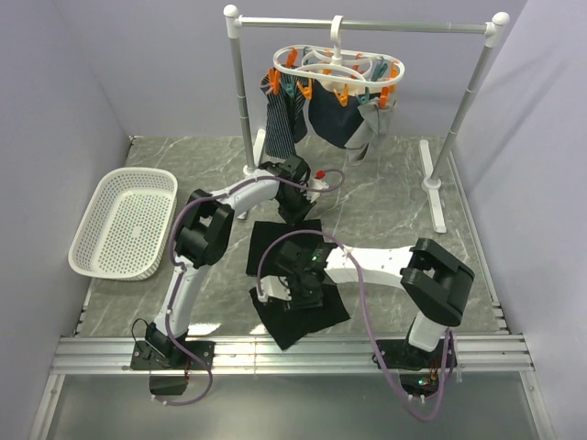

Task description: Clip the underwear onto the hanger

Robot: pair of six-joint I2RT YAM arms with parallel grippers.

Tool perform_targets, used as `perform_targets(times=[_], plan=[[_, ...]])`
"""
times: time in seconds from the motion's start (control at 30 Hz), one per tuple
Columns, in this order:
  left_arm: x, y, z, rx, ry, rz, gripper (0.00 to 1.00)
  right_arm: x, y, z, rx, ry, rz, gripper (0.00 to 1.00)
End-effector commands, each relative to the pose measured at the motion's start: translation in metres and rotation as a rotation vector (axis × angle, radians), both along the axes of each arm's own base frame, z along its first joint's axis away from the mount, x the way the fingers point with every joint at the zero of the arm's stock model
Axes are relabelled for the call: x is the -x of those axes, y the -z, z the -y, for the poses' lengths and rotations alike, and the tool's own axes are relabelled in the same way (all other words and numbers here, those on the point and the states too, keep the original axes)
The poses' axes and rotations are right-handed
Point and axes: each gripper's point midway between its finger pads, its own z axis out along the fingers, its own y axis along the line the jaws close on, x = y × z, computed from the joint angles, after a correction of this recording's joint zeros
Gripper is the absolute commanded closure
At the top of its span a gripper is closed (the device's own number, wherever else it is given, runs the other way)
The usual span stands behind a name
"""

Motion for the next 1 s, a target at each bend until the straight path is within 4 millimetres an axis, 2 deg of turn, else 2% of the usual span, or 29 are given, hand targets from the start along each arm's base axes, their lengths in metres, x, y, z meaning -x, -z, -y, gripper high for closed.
perform_targets(times=[0.0, 0.13, 0.23, 0.27, 0.3, 0.4, 0.43, 0.53, 0.57, 0.63, 0.7, 0.8, 0.83, 0.87, 0.9, 0.93, 0.97], plan=[[0.001, 0.013, -0.017, -0.034, -0.022, -0.02, 0.98, -0.018, 0.02, 0.034, 0.131, 0.022, -0.021, 0.54], [0.005, 0.012, -0.027, -0.034, -0.026, -0.013, 0.98, -0.037, 0.027, 0.062, 0.203, 0.057, -0.024, 0.57], [0.014, 0.018, -0.041, -0.049, -0.038, -0.036, 0.98, -0.042, 0.028, 0.087, 0.241, 0.074, -0.037, 0.56], [0.015, 0.02, -0.043, -0.055, -0.042, -0.031, 0.98, -0.044, 0.024, 0.087, 0.223, 0.091, -0.048, 0.55], [0.021, 0.028, -0.053, -0.075, -0.052, -0.048, 0.99, -0.047, 0.019, 0.087, 0.216, 0.087, -0.045, 0.56], [0.024, 0.033, -0.067, -0.096, -0.075, -0.047, 0.99, -0.06, 0.012, 0.098, 0.236, 0.075, 0.007, 0.61], [0.025, 0.033, -0.072, -0.1, -0.09, -0.053, 0.99, -0.061, 0.011, 0.105, 0.261, 0.035, 0.005, 0.66], [0.031, 0.032, -0.081, -0.106, -0.115, -0.075, 1.0, -0.069, 0.012, 0.136, 0.333, -0.019, 0.017, 0.69], [0.038, 0.034, -0.085, -0.116, -0.117, -0.088, 1.0, -0.079, 0.012, 0.152, 0.37, -0.011, 0.045, 0.69], [0.044, 0.026, -0.085, -0.101, -0.127, -0.093, 1.0, -0.093, 0.017, 0.17, 0.401, -0.047, 0.091, 0.69], [0.061, 0.027, -0.088, -0.093, -0.132, -0.146, 1.0, -0.11, 0.017, 0.192, 0.445, -0.024, 0.125, 0.68], [0.081, 0.028, -0.093, -0.091, -0.158, -0.204, 1.0, -0.143, 0.01, 0.197, 0.437, -0.012, 0.208, 0.66], [0.086, 0.024, -0.091, -0.077, -0.167, -0.219, 1.0, -0.158, 0.002, 0.19, 0.417, 0.006, 0.248, 0.66], [0.092, 0.026, -0.094, -0.08, -0.175, -0.235, 1.0, -0.162, -0.006, 0.186, 0.405, 0.017, 0.258, 0.64], [0.093, 0.021, -0.093, -0.067, -0.188, -0.236, 1.0, -0.154, -0.013, 0.176, 0.367, 0.036, 0.217, 0.61], [0.093, 0.018, -0.09, -0.045, -0.191, -0.231, 0.99, -0.165, -0.033, 0.157, 0.296, 0.059, 0.243, 0.58], [0.097, 0.016, -0.09, -0.03, -0.191, -0.234, 0.96, -0.166, -0.051, 0.146, 0.241, 0.074, 0.258, 0.52]])
